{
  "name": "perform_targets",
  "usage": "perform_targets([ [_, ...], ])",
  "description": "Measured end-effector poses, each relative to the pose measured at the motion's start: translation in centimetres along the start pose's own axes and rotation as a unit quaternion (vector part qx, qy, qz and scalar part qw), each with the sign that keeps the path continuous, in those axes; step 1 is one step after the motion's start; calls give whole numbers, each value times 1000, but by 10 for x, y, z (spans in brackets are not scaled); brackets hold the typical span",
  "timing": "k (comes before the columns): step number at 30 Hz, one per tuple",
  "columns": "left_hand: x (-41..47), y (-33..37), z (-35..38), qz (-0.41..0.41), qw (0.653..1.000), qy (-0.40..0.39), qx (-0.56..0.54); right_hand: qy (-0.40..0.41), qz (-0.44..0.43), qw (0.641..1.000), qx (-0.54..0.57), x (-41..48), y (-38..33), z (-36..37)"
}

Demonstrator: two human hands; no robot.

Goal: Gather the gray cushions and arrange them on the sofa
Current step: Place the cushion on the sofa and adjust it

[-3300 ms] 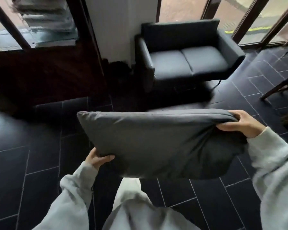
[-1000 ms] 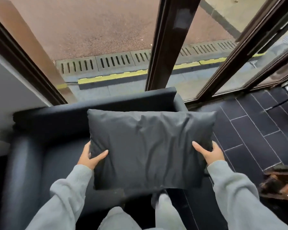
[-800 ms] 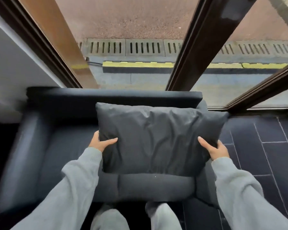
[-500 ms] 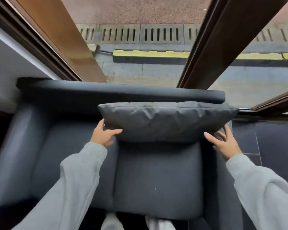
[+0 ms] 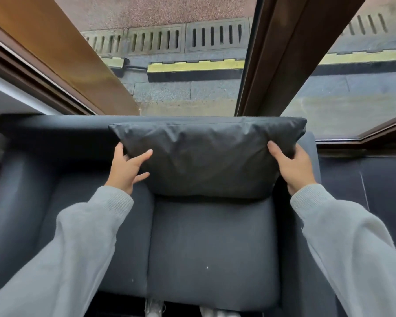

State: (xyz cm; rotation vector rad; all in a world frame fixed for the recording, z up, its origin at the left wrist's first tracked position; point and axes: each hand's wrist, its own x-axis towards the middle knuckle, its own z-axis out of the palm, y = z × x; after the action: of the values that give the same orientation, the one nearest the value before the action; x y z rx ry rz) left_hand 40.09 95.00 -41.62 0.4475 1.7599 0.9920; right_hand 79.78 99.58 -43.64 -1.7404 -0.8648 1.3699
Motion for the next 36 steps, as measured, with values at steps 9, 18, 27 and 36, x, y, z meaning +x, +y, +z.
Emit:
perform_targets([
  [9,11,-15,23,49,996,-32,61,77,-6,994,-80,11,36,-12],
  [18,-26,-16,34,34,934,-54,353,25,68,959,-275,-48,19,-7],
  [27,-190,48,107,401,573,-224,679,146,41,840,-521,-239,-34,-67],
  [36,-389,39,103,545,386,-328,668,301,202,815,-453,-501,-8,-141],
])
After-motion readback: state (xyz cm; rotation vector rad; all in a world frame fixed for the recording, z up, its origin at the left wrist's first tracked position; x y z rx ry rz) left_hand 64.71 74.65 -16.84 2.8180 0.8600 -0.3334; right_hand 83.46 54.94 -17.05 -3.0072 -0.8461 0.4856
